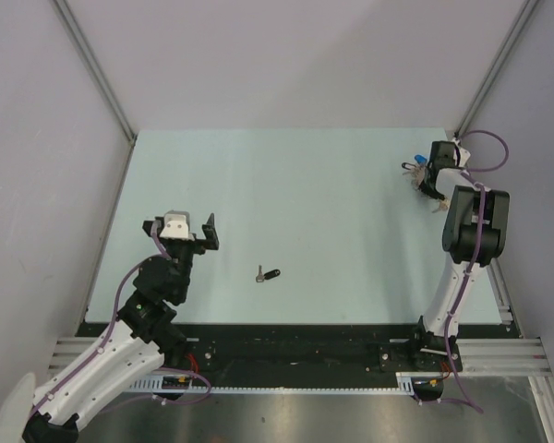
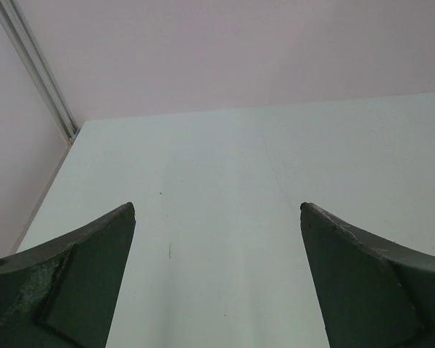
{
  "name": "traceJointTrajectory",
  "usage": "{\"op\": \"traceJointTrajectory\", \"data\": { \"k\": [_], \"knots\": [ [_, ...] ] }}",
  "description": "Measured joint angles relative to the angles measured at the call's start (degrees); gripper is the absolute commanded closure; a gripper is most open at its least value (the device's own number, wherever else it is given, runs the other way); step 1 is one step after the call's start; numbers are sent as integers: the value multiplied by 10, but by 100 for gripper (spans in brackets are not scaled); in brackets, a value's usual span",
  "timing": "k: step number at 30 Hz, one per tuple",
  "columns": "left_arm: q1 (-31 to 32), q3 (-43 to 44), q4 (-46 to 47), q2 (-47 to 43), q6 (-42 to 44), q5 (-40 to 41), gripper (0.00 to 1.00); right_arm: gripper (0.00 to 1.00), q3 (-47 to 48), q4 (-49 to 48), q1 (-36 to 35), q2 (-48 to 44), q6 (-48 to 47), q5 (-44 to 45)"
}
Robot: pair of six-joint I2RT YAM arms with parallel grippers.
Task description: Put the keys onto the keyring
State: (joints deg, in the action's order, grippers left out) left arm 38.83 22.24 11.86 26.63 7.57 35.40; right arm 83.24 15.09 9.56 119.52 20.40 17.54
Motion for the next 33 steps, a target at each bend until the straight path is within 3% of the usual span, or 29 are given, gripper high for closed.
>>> {"op": "traceJointTrajectory", "data": {
  "k": [5,10,16,23,26,29,33],
  "knots": [
    [0,0,-2,-5,0,0,0,100,-17,22,-27,-24,-19,7],
    [0,0,-5,-26,-1,0,0,100,-94,61,-99,-114,-35,-21],
    [0,0,-12,-44,-11,-4,0,100,-187,79,-245,-248,-42,-74],
    [0,4,-41,-61,-33,-13,0,100,-271,103,-391,-320,-41,-103],
    [0,11,-57,-61,-46,-19,0,88,-311,114,-416,-336,-37,-104],
    [0,17,-72,-63,-62,-30,0,84,-343,130,-420,-356,-23,-100],
    [0,20,-99,-72,-82,-41,0,62,-363,167,-421,-395,2,-76]
  ]
}}
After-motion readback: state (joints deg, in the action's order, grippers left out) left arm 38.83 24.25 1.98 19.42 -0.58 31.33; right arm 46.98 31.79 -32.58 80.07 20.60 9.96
